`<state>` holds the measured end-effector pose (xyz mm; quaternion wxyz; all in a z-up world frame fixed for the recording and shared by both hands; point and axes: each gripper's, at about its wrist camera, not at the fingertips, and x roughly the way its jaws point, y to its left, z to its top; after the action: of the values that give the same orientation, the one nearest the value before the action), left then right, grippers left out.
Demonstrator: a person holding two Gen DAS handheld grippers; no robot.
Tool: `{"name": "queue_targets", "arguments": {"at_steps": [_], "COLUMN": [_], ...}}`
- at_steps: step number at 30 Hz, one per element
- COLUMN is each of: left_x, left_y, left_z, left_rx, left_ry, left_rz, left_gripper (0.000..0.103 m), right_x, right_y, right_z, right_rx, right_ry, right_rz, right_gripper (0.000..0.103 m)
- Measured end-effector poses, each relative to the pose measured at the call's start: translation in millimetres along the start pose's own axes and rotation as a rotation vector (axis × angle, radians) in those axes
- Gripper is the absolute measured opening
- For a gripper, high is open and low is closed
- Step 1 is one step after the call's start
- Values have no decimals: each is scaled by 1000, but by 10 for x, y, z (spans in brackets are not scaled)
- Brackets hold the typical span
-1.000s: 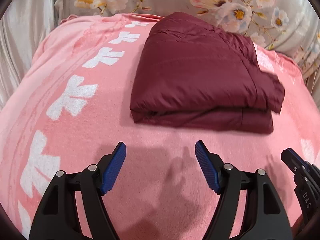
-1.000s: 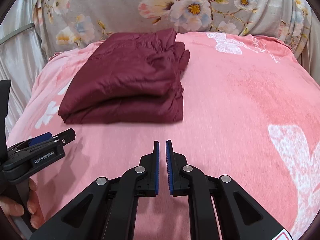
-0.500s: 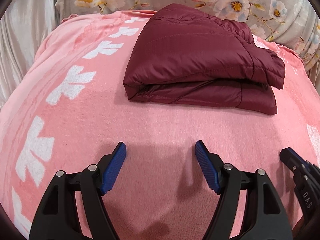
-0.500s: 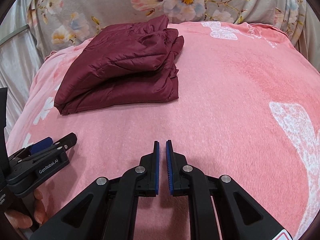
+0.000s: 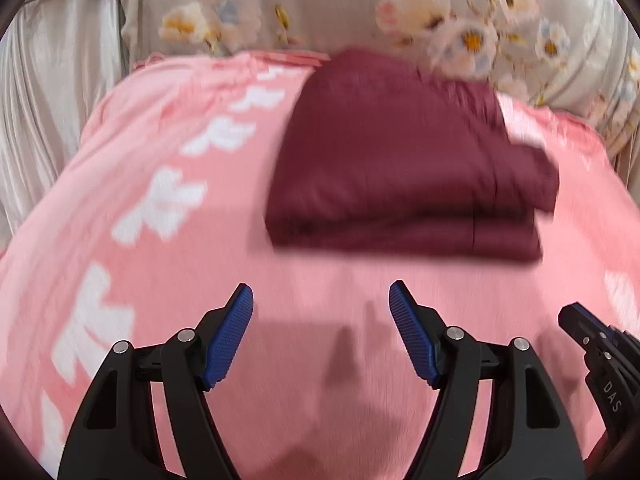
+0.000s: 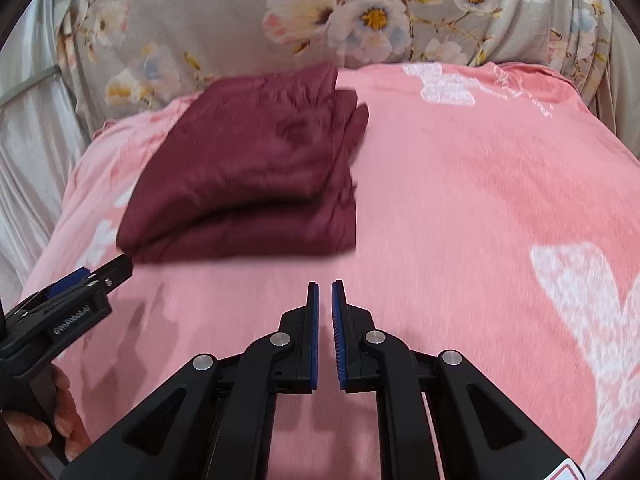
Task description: Fold large clothes
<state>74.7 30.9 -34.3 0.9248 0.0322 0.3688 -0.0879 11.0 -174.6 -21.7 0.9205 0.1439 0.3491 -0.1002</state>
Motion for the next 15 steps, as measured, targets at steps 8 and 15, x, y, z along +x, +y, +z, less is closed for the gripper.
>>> {"name": "queue_targets", "arguments": {"at_steps": [8,15], "left_x": [346,533], "left_y": [128,191], "left_z": [410,316], "left_rx": [23,26], "left_ry": [43,70], "left_rz": [64,89], "left_gripper": [68,69], "right_x": [263,609], "right_y": [156,181], "right_z": [665,644], "right_rx": [-22,-47], "right_ry": [-47,29], "right_rz": [0,-39], "right_gripper": [10,9]}}
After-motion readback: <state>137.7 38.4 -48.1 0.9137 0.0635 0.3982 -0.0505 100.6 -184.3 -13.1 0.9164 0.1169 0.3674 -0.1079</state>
